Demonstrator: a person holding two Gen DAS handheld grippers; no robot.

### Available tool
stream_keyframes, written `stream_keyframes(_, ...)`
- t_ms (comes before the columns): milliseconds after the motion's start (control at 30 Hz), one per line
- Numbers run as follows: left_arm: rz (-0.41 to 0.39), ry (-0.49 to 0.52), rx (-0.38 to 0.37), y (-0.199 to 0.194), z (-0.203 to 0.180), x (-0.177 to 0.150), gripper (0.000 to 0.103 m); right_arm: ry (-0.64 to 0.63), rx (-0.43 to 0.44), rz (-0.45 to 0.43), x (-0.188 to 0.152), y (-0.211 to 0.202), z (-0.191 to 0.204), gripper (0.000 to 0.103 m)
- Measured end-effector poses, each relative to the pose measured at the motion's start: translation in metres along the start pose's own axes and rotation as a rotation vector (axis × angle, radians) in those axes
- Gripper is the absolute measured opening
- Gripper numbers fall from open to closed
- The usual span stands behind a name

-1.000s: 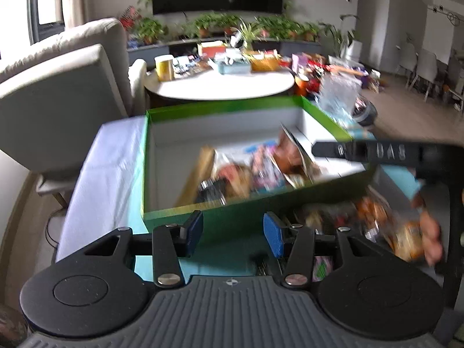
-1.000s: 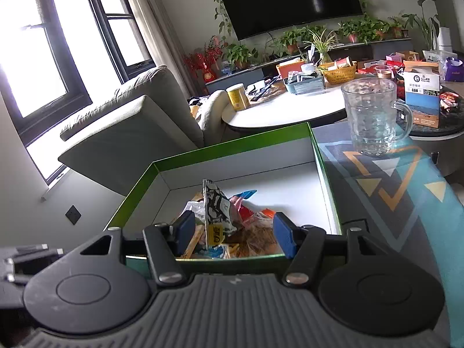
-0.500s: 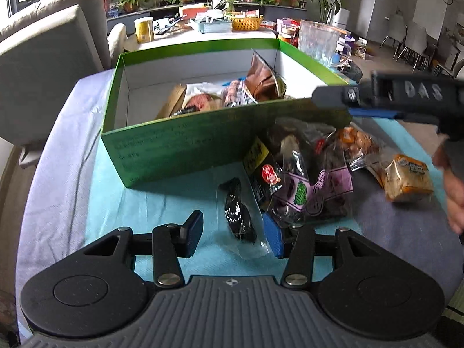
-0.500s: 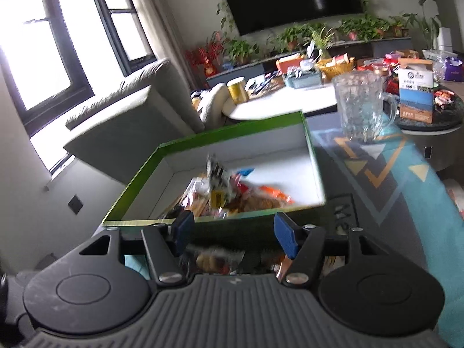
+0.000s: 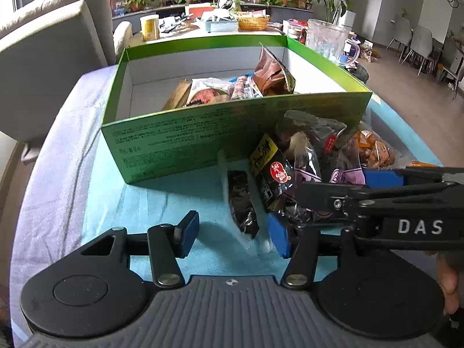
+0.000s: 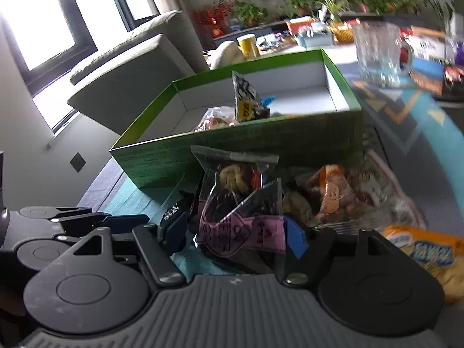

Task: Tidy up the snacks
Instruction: 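Grasp the clear bag of dark jerky with the left tool while the right tool grasps a pink-printed clear bag, then carry both bags over the green box and open the left tool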

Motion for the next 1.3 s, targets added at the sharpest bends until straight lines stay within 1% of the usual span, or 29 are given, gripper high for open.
stream_keyframes(100, -0.022, 0.007, -0.009, -0.005, 0.000, 0.003, 0.050, 0.029, 0.001, 0.008, 0.001, 0.002, -0.003, 0.078)
stream_keyframes(167, -0.024, 0.002, -0.020, -0.006, 0.001, 0.005, 0.050, 0.038, -0.001, 0.005, 0.003, 0.003, -0.003, 0.078)
stream_keyframes(233, -0.022, 0.000, -0.013, -0.004, 0.002, 0.006, 0.050, 0.046, -0.002, 0.004, 0.004, 0.005, -0.004, 0.079)
stream_keyframes(400, 0.007, 0.010, -0.004, 0.009, 0.000, 0.004, 0.050, 0.023, -0.010, 0.005, 0.003, 0.009, -0.002, 0.080)
stream_keyframes(500, -0.004, 0.025, 0.002, 0.011, -0.002, 0.004, 0.049, 0.017, -0.020, 0.014, 0.003, 0.009, -0.002, 0.077)
stream_keyframes(533, -0.011, 0.034, 0.001, 0.011, -0.002, 0.004, 0.043, 0.017, -0.021, 0.018, 0.003, 0.008, -0.002, 0.075)
stream_keyframes(567, -0.019, 0.036, -0.011, 0.010, -0.002, 0.004, 0.032, 0.013, -0.024, 0.018, 0.003, 0.008, -0.002, 0.072)
stream_keyframes(667, -0.017, 0.025, -0.020, 0.006, 0.000, 0.003, 0.029, 0.015, -0.003, 0.024, 0.003, 0.009, -0.002, 0.065)
stream_keyframes(833, -0.037, 0.005, -0.019, -0.009, 0.007, 0.002, 0.029, 0.015, 0.011, 0.023, 0.001, 0.007, -0.003, 0.063)
stream_keyframes(1033, -0.080, -0.004, -0.012, -0.025, 0.011, 0.008, 0.029, 0.003, 0.016, 0.041, -0.006, -0.003, -0.003, 0.063)
stream_keyframes(1133, -0.098, -0.005, -0.015, -0.030, 0.011, 0.010, 0.029, -0.002, 0.019, 0.051, -0.010, -0.007, -0.002, 0.065)
stream_keyframes(1200, -0.109, -0.005, -0.015, -0.032, 0.010, 0.013, 0.029, 0.000, 0.012, 0.054, -0.011, -0.006, -0.002, 0.067)
stream_keyframes(1300, -0.130, -0.005, -0.017, -0.037, 0.009, 0.019, 0.029, 0.003, 0.001, 0.048, -0.009, -0.001, 0.002, 0.075)
Point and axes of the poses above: each gripper's, at about its wrist camera, not at the fingertips, and y roughly the way its jaws point, z to its left, x to its top, the point moved 6 cm from there along y, roughly the way its jaws point, and after that the axes turned 8 degrees about -y, right-handed, at the moved point
